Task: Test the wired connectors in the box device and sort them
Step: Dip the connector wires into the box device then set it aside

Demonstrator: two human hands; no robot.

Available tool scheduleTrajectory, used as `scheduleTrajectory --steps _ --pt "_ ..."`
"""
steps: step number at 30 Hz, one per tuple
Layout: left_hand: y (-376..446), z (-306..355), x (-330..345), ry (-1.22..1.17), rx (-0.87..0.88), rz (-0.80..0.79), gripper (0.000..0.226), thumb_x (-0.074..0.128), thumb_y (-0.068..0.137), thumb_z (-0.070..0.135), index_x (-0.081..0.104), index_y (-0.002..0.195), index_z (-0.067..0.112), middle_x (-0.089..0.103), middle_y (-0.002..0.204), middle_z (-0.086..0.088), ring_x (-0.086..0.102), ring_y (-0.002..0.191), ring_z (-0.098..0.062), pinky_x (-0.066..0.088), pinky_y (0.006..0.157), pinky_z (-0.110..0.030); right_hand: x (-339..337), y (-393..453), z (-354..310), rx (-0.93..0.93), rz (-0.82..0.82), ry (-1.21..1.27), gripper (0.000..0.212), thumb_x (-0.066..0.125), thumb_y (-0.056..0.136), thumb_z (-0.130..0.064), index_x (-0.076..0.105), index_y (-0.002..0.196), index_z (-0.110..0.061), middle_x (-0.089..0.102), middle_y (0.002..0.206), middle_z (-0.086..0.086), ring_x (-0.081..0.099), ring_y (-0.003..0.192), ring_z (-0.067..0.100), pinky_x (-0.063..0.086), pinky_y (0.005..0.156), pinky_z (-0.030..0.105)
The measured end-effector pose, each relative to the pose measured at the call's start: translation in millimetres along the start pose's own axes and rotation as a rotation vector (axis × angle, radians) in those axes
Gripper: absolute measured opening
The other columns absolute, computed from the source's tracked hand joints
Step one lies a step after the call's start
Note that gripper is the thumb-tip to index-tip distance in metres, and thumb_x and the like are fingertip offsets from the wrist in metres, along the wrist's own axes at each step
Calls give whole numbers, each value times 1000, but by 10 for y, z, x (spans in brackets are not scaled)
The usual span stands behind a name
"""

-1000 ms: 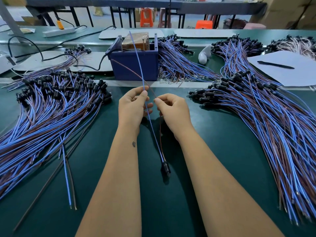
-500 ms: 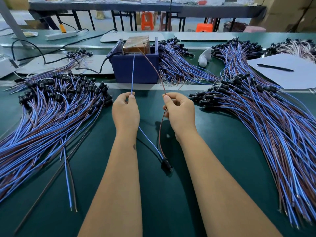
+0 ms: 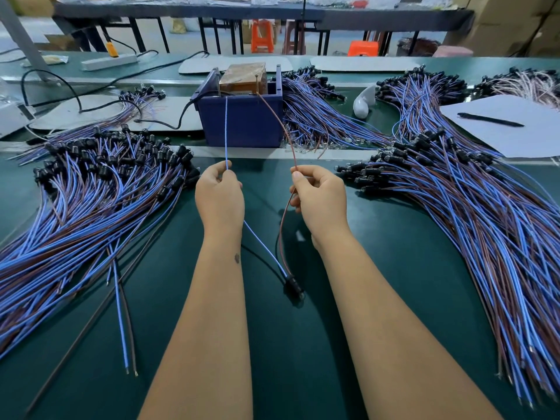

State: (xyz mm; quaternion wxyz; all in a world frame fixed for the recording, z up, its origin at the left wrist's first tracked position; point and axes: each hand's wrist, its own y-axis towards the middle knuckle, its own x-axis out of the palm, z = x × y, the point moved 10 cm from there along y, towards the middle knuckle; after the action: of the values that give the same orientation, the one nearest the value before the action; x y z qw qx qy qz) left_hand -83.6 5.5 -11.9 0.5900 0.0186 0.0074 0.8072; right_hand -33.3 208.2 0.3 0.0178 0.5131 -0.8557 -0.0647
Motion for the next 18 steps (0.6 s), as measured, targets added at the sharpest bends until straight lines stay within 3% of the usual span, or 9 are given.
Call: scheduleTrajectory --steps 18 --pt "32 51 -41 -31 22 -2 22 44 99 12 58 108 27 64 66 5 37 53 -12 33 55 -26 34 7 -10 -8 -18 -26 16 54 98 -14 64 90 -24 61 74 1 55 49 3 44 50 16"
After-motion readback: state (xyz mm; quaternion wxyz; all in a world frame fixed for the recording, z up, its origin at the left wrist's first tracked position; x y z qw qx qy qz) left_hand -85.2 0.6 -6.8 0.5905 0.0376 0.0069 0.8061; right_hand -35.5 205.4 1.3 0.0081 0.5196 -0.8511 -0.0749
